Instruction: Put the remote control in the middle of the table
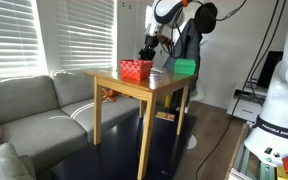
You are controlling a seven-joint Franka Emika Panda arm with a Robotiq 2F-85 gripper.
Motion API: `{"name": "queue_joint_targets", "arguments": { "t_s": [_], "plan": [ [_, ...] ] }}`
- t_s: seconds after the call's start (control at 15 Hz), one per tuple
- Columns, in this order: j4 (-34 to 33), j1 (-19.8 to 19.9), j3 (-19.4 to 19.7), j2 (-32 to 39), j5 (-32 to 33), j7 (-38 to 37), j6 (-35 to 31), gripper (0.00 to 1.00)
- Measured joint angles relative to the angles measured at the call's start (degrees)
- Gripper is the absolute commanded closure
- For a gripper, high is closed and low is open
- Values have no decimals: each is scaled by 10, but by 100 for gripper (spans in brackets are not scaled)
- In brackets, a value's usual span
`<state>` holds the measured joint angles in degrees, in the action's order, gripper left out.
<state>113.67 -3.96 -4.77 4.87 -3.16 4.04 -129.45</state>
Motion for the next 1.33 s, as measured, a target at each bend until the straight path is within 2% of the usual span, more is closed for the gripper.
{"name": "queue_joint_targets", "arguments": {
  "t_s": [0.27, 0.53, 0.73, 0.93, 1.07, 1.27, 1.33],
  "plan": [
    [2, 19, 5, -18, -113, 142, 56, 83],
    [29, 49, 37, -80, -139, 261, 142, 83],
    [48, 61, 67, -123, -115, 308, 226, 83],
    [53, 61, 79, -142, -50, 328, 276, 83],
    [54, 58, 78, -144, -1, 348, 286, 83],
    [58, 51, 77, -144, 44, 400, 261, 83],
    [61, 49, 77, -144, 51, 420, 245, 58]
  ]
}}
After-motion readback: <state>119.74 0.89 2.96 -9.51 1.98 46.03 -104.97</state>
